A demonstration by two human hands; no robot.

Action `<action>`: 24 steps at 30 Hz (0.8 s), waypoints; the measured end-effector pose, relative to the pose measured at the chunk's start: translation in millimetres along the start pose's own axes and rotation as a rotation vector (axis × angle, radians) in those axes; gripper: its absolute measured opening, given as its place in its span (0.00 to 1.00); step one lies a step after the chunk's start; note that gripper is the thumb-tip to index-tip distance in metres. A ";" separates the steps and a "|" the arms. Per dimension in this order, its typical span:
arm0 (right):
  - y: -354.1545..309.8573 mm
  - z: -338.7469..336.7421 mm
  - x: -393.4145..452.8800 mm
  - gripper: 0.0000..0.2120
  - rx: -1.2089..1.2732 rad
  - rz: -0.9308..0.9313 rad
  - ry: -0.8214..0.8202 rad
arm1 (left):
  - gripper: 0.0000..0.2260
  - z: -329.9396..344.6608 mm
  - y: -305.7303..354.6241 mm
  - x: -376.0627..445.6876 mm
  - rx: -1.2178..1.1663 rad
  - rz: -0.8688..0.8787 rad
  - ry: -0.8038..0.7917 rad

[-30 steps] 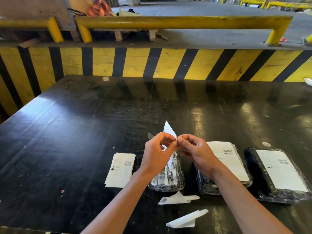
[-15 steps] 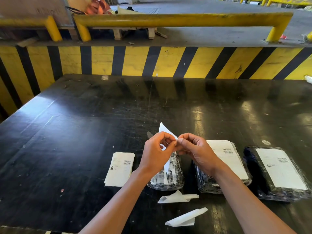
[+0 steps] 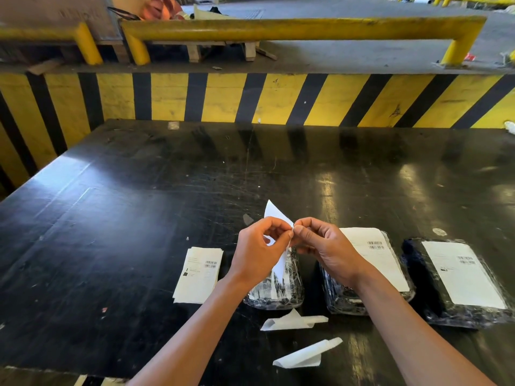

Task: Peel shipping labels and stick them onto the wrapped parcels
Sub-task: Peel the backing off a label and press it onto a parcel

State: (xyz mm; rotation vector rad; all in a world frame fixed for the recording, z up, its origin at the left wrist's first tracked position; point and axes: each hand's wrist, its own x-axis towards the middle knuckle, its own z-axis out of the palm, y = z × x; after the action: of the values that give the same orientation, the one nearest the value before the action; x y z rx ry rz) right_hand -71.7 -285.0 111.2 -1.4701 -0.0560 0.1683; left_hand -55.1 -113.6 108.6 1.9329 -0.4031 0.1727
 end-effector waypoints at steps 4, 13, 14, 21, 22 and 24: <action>0.8 1.2 -0.3 0.08 -0.021 0.006 -0.002 | 0.03 -0.8 -0.8 -1.4 0.010 -0.020 0.007; 2.0 2.8 -2.2 0.09 -0.095 -0.051 0.015 | 0.07 -3.7 6.1 -1.3 -0.198 -0.209 -0.056; 2.4 2.6 -2.5 0.09 -0.112 -0.065 0.006 | 0.08 -3.8 6.2 -1.8 -0.228 -0.236 -0.064; 7.4 -0.5 -2.9 0.10 -0.185 -0.042 -0.020 | 0.06 -1.9 2.9 -2.7 -0.324 -0.375 -0.082; 9.0 -0.9 -2.4 0.10 -0.178 -0.030 -0.021 | 0.06 -1.5 2.3 -2.6 -0.337 -0.395 -0.087; 12.5 0.0 -1.3 0.11 -0.075 0.011 -0.009 | 0.07 -0.5 0.7 -2.1 -0.381 -0.453 -0.096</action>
State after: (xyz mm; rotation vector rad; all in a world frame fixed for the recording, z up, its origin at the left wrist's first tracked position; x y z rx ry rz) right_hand -73.9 -284.1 98.8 -1.5444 -0.0618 0.1839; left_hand -57.3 -112.9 108.8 1.6088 -0.0453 -0.2761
